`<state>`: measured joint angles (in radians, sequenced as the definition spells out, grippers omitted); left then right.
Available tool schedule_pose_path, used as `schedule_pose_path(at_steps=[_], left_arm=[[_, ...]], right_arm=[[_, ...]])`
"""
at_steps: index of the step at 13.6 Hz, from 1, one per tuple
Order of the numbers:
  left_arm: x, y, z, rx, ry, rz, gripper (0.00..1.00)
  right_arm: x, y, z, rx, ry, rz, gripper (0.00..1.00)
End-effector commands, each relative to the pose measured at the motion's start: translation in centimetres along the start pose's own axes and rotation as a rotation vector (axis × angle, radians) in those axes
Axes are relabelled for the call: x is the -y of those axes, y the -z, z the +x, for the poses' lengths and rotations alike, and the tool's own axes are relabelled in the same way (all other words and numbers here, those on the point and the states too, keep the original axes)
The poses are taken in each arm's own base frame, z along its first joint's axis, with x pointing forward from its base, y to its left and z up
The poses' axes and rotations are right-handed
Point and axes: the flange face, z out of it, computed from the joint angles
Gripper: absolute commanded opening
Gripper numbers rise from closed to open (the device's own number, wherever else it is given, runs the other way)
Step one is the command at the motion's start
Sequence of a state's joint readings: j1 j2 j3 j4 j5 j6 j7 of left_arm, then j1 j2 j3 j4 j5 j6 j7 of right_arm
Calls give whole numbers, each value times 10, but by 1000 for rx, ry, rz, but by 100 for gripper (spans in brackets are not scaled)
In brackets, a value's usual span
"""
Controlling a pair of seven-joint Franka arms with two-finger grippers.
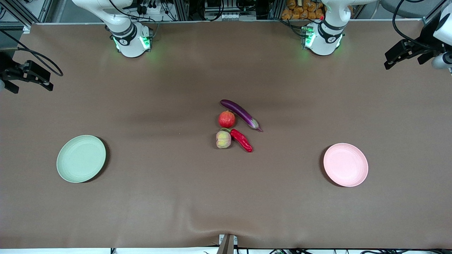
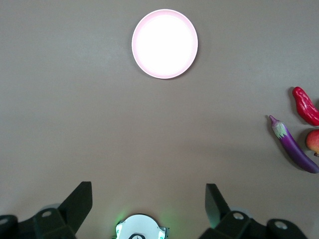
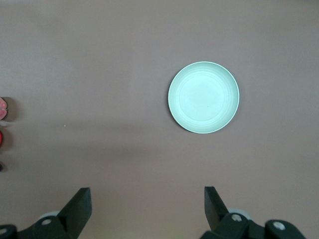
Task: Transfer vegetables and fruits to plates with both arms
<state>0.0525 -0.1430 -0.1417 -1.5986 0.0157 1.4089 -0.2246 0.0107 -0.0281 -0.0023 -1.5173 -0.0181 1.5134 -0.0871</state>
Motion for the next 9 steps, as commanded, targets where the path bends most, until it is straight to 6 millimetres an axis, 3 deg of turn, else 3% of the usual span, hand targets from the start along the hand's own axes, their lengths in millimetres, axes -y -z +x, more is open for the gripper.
schedule_pose_path(at_steps=[1, 5, 9], left_arm=[[2, 5, -7, 0, -13, 20, 100], [4, 10, -7, -7, -10, 8, 100], [-3, 1, 0, 15, -30, -7, 100]], right_arm=[[-1, 3, -6, -8, 1, -5, 100], [3, 3, -7, -5, 7, -5, 100], [5, 2, -5, -5, 10, -4, 100]])
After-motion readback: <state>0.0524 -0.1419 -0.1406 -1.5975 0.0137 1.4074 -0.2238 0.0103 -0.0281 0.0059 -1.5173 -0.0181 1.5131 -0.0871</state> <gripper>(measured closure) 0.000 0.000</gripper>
